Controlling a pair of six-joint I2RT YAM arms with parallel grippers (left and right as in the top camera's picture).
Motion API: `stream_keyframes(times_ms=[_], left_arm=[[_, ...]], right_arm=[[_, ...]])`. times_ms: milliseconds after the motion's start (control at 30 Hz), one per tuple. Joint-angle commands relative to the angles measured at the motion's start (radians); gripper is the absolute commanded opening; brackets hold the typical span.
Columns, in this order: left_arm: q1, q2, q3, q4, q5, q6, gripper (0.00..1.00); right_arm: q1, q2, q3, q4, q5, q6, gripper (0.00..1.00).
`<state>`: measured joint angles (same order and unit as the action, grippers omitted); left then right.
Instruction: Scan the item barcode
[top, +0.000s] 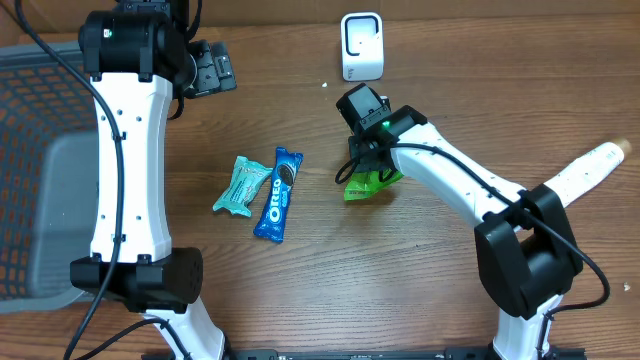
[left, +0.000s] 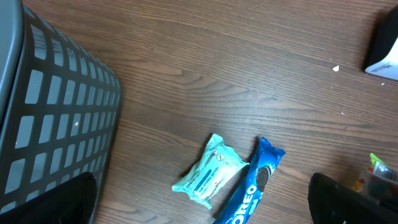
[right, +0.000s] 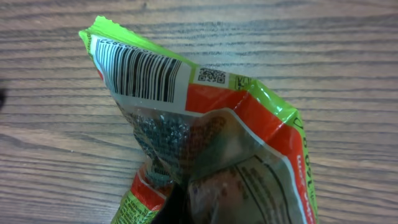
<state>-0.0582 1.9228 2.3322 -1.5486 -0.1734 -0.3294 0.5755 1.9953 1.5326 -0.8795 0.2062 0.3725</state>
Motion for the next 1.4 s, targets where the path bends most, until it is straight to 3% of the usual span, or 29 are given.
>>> stream_keyframes(times_ms=[0,67,133,567,767,933,1233,1300,1367], left_arm=[[-0.001,0.001,-0.002,0.002,-0.013,0.016,0.99],[-0.001,0.001,-0.002,0.002,-0.013,0.016,1.0],[-0.001,0.001,-0.002,0.002,-0.013,0.016,1.0],[-0.001,0.001,-0.002,0.002,-0.013,0.016,1.0],[-0.001,0.001,-0.002,0.002,-0.013,0.016,1.0],[-0.001,0.001,-0.002,0.002,-0.013,0.016,1.0],[-0.001,0.001,-0.002,0.002,-0.013,0.016,1.0],[-0.001,0.001,-0.002,0.002,-0.013,0.016,1.0],[-0.001,0.001,-0.002,0.002,-0.013,0.016,1.0]], right_arm=[[-0.008,0.024,0.006,0.015,-0.014,0.025,0.11],[-0.009,0.025,0.006,0.016,-0.014,0.024,0.47],[-0.028,0.025,0.007,0.01,-0.056,0.01,0.59],[-0.367,0.029,-0.011,-0.022,-0.7,-0.225,0.75],[-0.38,0.031,-0.149,0.079,-0.859,-0.211,0.75],[-0.354,0.032,-0.266,0.287,-0.872,-0.015,0.65],[-0.285,0.09,-0.319,0.512,-0.897,0.131,0.58],[-0.28,0.115,-0.319,0.534,-0.901,0.166,0.54],[-0.281,0.128,-0.319,0.56,-0.914,0.192,0.39]])
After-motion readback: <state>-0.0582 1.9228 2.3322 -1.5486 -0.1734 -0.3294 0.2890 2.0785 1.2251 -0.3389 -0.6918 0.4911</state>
